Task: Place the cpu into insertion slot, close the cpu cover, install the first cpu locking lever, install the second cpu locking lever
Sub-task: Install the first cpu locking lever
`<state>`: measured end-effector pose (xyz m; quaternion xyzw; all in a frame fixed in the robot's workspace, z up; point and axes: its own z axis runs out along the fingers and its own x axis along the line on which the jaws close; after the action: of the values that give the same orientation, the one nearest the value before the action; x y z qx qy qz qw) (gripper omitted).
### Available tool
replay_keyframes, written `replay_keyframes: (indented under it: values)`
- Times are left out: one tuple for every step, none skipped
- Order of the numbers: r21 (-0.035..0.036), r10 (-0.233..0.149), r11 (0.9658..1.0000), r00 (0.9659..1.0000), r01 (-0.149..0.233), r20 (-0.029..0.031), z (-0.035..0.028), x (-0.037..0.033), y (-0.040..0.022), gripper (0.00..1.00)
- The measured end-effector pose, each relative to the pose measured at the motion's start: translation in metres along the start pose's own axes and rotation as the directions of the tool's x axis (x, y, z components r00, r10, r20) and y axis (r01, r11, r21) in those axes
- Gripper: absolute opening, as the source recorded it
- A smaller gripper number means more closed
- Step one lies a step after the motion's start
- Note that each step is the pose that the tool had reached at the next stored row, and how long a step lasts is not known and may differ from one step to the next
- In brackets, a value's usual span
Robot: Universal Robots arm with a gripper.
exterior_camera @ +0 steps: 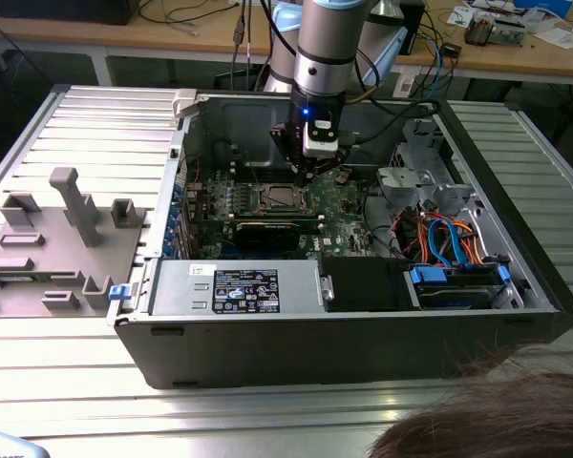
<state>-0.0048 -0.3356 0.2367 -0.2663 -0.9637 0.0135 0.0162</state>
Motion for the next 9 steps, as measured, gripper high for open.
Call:
replay_keyframes:
  values:
    - [0.0, -0.001, 1.0, 1.0, 0.001, 0.0, 0.0, 0.0, 0.0, 0.11]
    - [0.0, -0.003, 1.0, 1.0, 0.003, 0.0001, 0.0, 0.0, 0.0, 0.11]
    - [0.0001, -0.005, 1.0, 1.0, 0.005, 0.0001, 0.0, 0.0, 0.0, 0.11]
    - [0.0001, -0.007, 1.0, 1.0, 0.007, 0.0002, 0.0, 0.0, 0.0, 0.11]
    - [0.0002, -0.009, 1.0, 1.0, 0.009, 0.0003, 0.0, 0.0, 0.0, 0.11]
    - [0.0002, -0.01, 0.9999, 0.9999, 0.01, 0.0003, 0.0, 0.0, 0.0, 0.11]
    - [0.0003, -0.012, 0.9999, 0.9999, 0.012, 0.0004, 0.0, 0.0, 0.0, 0.11]
    - [0.0003, -0.013, 0.9999, 0.9999, 0.013, 0.0004, 0.0, 0.0, 0.0, 0.11]
    - [0.0003, -0.017, 0.9999, 0.9999, 0.017, 0.0006, 0.0, 0.0, 0.0, 0.11]
